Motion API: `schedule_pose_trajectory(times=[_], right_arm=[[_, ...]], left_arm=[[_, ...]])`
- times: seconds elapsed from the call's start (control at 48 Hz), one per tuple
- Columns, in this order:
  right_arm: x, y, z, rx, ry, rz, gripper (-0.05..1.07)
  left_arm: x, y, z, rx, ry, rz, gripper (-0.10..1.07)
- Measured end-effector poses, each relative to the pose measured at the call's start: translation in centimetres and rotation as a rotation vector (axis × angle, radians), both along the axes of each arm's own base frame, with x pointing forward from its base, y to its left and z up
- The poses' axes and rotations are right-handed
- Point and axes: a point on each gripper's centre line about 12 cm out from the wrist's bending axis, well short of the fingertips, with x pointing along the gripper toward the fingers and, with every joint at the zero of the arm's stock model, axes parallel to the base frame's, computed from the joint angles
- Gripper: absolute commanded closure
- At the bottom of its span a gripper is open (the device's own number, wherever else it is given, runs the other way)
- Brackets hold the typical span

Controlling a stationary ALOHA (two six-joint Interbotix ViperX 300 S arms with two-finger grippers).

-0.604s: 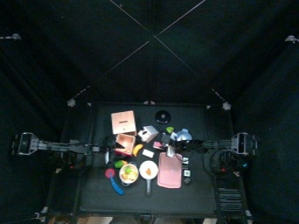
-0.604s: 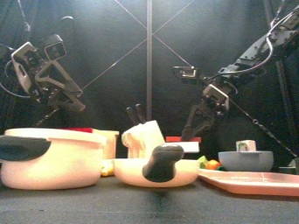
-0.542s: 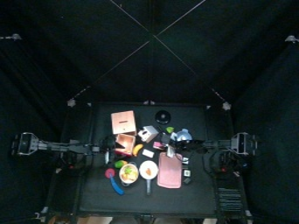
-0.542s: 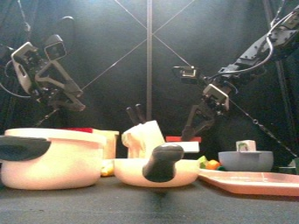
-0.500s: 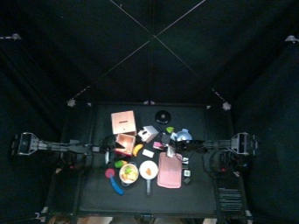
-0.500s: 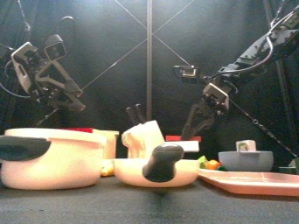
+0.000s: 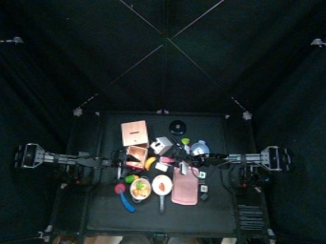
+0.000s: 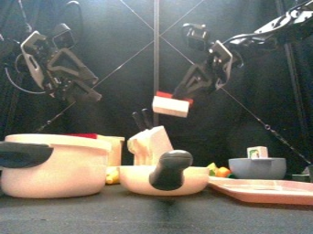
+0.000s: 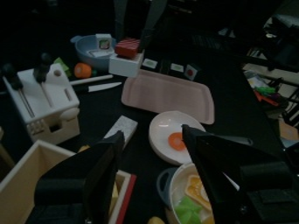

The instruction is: Separate rice and salmon

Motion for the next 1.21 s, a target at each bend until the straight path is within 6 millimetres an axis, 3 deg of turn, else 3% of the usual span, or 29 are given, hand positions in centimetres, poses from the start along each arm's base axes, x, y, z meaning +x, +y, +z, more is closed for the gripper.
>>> schedule_pose_trajectory(times=[0.229, 0.396, 0.625, 1.021, 1.208], right_arm=[[0.2, 0.6, 0.3, 0.007, -0.020, 0.030, 0.54], [0.2, 0.7, 0.4, 0.008, -0.021, 0.031, 0.54], [0.3, 0.7, 0.1, 0.007, -0.013, 0.031, 0.54], [0.5, 0.6, -0.4, 0.009, 0.000, 0.031, 0.54], [0.5, 0.6, -0.5, 0.009, 0.002, 0.031, 0.54]], left_arm=[[2.6, 0.1, -0.4, -0.006, -0.005, -0.009, 0.05], [4.9, 0.2, -0.7, -0.008, 0.008, -0.011, -0.05], [7.2, 0.4, -0.8, -0.018, 0.007, -0.003, -0.05], [9.5, 0.8, -1.0, -0.024, 0.005, 0.009, -0.04], [10.1, 0.8, -1.2, -0.022, 0.007, 0.007, 0.03]])
